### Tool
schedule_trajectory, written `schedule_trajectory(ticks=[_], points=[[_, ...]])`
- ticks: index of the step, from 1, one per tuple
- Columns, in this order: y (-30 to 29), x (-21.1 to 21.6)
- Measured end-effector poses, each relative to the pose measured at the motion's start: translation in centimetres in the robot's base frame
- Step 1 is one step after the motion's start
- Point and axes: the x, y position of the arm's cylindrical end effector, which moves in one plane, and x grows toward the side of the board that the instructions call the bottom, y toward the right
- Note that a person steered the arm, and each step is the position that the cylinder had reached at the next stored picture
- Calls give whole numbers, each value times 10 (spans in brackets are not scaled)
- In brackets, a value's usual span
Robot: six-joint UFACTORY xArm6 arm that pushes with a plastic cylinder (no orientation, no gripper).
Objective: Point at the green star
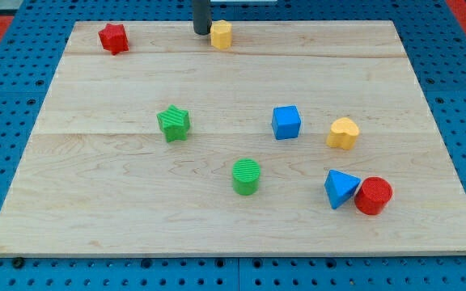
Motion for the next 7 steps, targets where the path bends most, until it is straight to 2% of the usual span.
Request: schedule_trajectory(ticks=[2,3,6,7], points=[[-3,10],[-25,29],[-29,100],[-86,115]])
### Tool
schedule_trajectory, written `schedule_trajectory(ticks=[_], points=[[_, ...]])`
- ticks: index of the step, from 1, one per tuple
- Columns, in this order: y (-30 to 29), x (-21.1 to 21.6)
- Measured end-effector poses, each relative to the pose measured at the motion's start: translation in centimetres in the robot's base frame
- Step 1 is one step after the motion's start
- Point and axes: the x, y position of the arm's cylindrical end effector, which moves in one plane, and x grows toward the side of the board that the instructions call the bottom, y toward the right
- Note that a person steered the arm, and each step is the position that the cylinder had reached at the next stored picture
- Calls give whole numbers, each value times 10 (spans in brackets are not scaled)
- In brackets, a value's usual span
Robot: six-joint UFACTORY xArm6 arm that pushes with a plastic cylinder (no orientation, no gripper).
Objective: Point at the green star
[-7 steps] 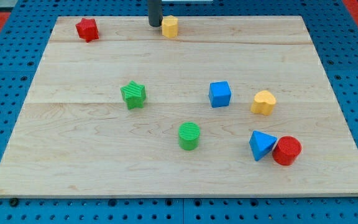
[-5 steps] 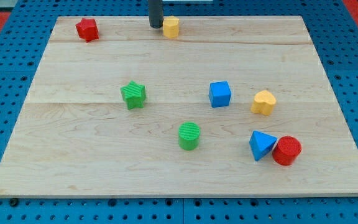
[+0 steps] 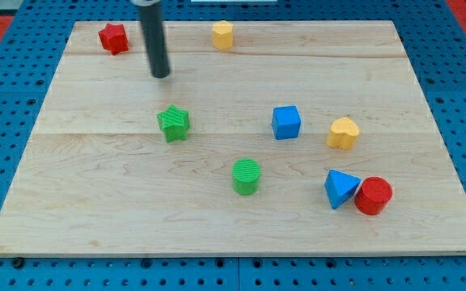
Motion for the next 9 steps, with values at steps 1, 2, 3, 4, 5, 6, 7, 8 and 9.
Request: schedule_trajectory(ticks=[1,2,3,4,5,6,7,8,9], points=[[-3,5],[-28,2],[-42,1],[-43,1],[-43,2],[-26,7],[8,7],[0,15],[-23,64]])
